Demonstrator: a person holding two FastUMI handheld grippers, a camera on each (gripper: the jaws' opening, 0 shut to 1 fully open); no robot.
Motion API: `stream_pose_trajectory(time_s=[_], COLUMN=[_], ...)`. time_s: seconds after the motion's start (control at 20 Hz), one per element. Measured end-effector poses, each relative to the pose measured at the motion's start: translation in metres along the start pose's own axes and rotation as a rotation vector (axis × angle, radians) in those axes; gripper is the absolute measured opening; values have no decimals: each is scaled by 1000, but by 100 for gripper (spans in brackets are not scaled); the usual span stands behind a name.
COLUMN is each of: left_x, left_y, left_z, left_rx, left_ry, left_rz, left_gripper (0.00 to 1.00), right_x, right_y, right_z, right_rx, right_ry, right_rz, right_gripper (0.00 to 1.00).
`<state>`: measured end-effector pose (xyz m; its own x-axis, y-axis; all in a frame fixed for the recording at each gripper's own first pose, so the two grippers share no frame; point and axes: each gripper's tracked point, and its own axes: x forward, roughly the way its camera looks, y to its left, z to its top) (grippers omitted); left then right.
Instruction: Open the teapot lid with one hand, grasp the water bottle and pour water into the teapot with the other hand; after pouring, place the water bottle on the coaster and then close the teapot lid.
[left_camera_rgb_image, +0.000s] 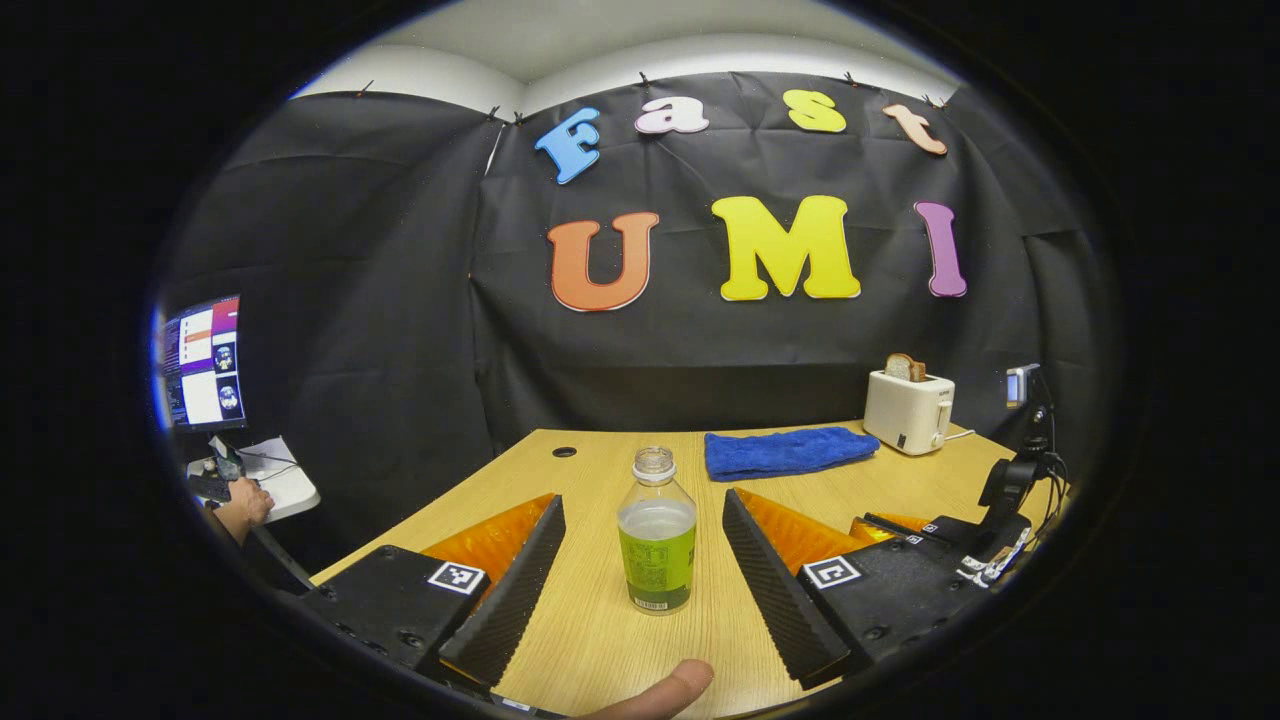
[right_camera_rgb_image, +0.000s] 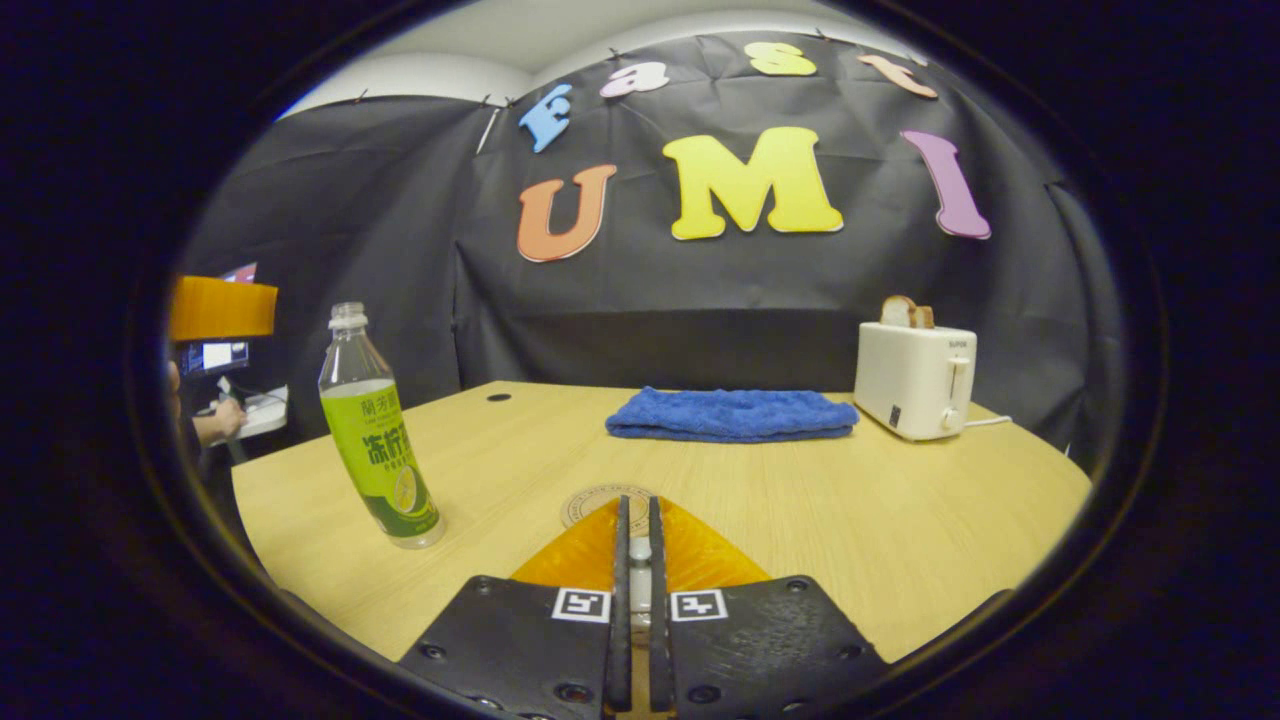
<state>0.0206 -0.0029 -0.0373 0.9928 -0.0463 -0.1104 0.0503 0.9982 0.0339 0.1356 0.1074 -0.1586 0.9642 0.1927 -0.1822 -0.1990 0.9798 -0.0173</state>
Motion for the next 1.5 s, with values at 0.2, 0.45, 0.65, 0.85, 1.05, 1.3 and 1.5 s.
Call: stream_pose_trajectory(time_s=[0.2, 0.45, 0.65, 0.85, 1.05, 1.3, 1.5], left_x=[2, 5, 12, 17, 27, 47, 64], left_y=[0, -2, -9, -14, -18, -15, -17], left_z=[-1, 2, -3, -6, -12, -26, -42], left_rx=[-13, -11, -45, -101, -113, -125, -38], left_ry=[4, -19, -7, -4, -7, -20, -66], left_rz=[-6, -39, -110, -176, -209, -219, -201], left_gripper=[99, 99, 99, 99, 99, 100, 100], right_x=[2, 3, -8, -34, -64, -96, -103], right_y=[-2, 0, -2, -15, -25, -43, -50], right_z=[0, 5, 33, 62, 72, 80, 84], right_rx=[64, 18, 13, 29, 85, 54, 68], right_ry=[6, -11, -82, -146, -135, -162, -166], right_rz=[48, 19, 44, 27, 51, 29, 32], right_gripper=[8, 0, 0, 0, 0, 0, 0])
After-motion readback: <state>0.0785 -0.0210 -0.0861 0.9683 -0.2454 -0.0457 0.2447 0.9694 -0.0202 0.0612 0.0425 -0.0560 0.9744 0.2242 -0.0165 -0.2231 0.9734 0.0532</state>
